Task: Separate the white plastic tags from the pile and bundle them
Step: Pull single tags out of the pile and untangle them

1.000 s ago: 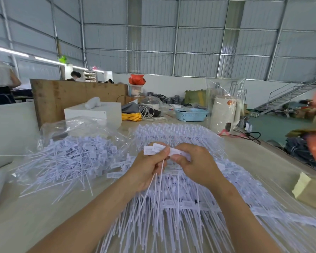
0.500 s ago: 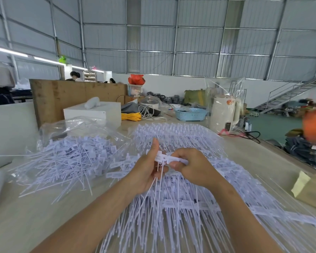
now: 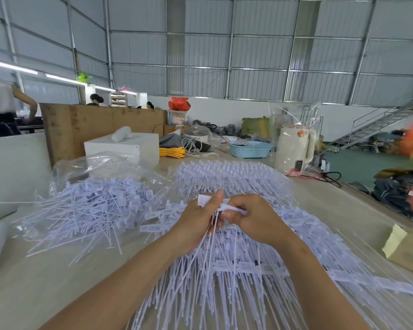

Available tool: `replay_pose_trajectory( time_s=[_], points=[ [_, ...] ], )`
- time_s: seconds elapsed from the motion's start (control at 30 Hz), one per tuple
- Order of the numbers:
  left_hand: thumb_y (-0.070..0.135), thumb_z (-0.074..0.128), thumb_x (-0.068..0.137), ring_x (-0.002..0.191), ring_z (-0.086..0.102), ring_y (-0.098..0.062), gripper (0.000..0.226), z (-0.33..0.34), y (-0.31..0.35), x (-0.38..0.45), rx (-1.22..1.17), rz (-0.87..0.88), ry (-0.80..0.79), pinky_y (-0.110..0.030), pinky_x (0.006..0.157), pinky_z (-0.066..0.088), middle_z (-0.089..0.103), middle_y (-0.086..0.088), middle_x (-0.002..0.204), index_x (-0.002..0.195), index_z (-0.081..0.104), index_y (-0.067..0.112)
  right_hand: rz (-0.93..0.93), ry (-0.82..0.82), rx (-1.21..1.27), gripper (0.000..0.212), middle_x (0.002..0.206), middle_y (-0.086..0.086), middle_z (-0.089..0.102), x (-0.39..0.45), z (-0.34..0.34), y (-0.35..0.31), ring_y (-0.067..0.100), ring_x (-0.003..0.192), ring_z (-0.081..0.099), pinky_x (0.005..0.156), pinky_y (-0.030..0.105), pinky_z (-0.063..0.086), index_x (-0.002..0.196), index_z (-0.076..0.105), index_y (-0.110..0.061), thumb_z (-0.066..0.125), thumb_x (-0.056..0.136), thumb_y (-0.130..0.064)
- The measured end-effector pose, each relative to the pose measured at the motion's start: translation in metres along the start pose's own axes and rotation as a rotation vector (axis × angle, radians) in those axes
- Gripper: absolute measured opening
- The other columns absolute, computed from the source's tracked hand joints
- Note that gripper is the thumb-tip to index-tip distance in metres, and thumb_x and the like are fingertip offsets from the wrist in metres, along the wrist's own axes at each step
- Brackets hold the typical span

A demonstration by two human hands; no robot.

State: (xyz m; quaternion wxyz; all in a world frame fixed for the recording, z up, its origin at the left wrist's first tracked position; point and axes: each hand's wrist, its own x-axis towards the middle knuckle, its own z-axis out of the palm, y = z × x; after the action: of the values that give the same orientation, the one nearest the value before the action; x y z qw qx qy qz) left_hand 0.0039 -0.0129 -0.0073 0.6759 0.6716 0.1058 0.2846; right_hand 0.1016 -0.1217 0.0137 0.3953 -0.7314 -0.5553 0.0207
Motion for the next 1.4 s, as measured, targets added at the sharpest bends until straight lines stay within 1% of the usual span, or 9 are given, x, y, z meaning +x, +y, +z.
replay_pose_trajectory(
  time_s=[0.13,0.27,0.4,0.53,0.7,0.83,1.0,1.13,1.4],
  points=[
    [0.04,0.055,0.091,0.045,0.058,-0.014,0.036,0.001,0.0,-0.004,0.141,0.049,-0.002,-0.019,0.041,0.042,0.062,-0.005,0.053,0.069,0.065,0.013,0.027,-0.11,0.054,0.022,0.069,0.007,0.068,-0.004,0.0,-0.002,0.018,0.066,0.059,0.071,0.037,0.049,0.069,0.065,-0.008,0.058,0.09,-0.008],
    [0.031,0.055,0.094,0.036,0.045,-0.012,0.036,-0.001,0.005,-0.004,0.061,-0.009,-0.007,-0.017,0.038,0.033,0.048,-0.002,0.046,0.066,0.061,0.009,-0.061,-0.063,0.008,0.013,0.084,0.012,0.07,-0.003,0.002,-0.006,0.028,0.083,0.063,0.08,0.04,0.049,0.086,0.07,-0.004,0.057,0.089,-0.004],
    [0.015,0.048,0.091,0.035,0.03,-0.01,0.022,-0.003,0.013,-0.005,0.094,-0.073,-0.098,-0.013,0.037,0.023,0.038,0.001,0.046,0.07,0.053,0.011,-0.128,-0.075,-0.101,0.009,0.079,0.006,0.066,-0.004,-0.003,-0.006,0.026,0.081,0.06,0.078,0.043,0.049,0.081,0.067,-0.006,0.061,0.087,-0.007],
    [0.01,0.041,0.089,0.033,0.022,-0.008,0.015,-0.007,0.014,-0.004,0.072,-0.159,-0.239,-0.009,0.037,0.018,0.032,0.003,0.045,0.081,0.054,0.008,-0.101,-0.167,0.054,0.013,0.069,-0.008,0.058,-0.007,-0.009,-0.009,0.009,0.07,0.055,0.074,0.032,0.047,0.074,0.062,0.003,0.061,0.087,0.0],
    [0.039,0.045,0.086,0.025,0.026,0.0,0.04,-0.012,0.021,-0.003,-0.392,-0.173,-0.442,-0.01,0.026,0.024,0.034,0.009,0.037,0.05,0.048,0.022,-0.112,-0.131,0.297,0.03,0.056,-0.013,0.048,-0.014,-0.018,-0.016,-0.003,0.051,0.041,0.055,0.009,0.033,0.066,0.055,-0.012,0.054,0.09,0.005],
    [0.047,0.049,0.082,0.036,0.034,-0.006,0.035,-0.005,0.026,0.001,-0.422,0.0,-0.179,-0.014,0.036,0.028,0.041,0.004,0.047,0.062,0.048,0.018,-0.13,-0.024,0.201,0.02,0.066,0.014,0.046,-0.009,-0.012,-0.008,0.014,0.059,0.039,0.059,0.026,0.033,0.074,0.057,0.008,0.058,0.09,-0.003],
    [0.05,0.049,0.091,0.032,0.034,-0.005,0.037,-0.052,0.065,0.012,-0.425,0.203,0.314,-0.013,0.032,0.028,0.046,0.004,0.049,0.071,0.047,0.018,-0.168,-0.013,0.099,0.023,0.074,0.029,0.052,-0.005,-0.007,0.001,0.026,0.064,0.045,0.063,0.03,0.036,0.075,0.059,0.008,0.06,0.09,-0.01],
    [0.053,0.036,0.095,0.026,0.028,-0.001,0.045,-0.124,0.087,0.023,-0.46,0.017,0.215,-0.012,0.025,0.024,0.04,0.007,0.043,0.067,0.035,0.018,-0.177,0.0,0.09,0.023,0.068,0.022,0.053,-0.002,-0.005,0.001,0.031,0.063,0.049,0.063,0.032,0.038,0.067,0.059,-0.004,0.062,0.089,-0.011],
    [0.004,0.055,0.094,0.029,0.035,-0.005,0.019,-0.235,0.048,0.027,0.491,-0.509,0.436,-0.013,0.03,0.024,0.051,-0.009,0.059,0.075,0.052,0.003,-0.194,0.003,0.07,0.049,0.052,-0.006,0.04,0.001,-0.001,-0.002,0.007,0.05,0.036,0.053,0.015,0.031,0.047,0.044,-0.032,0.063,0.087,-0.01]
  ],
)
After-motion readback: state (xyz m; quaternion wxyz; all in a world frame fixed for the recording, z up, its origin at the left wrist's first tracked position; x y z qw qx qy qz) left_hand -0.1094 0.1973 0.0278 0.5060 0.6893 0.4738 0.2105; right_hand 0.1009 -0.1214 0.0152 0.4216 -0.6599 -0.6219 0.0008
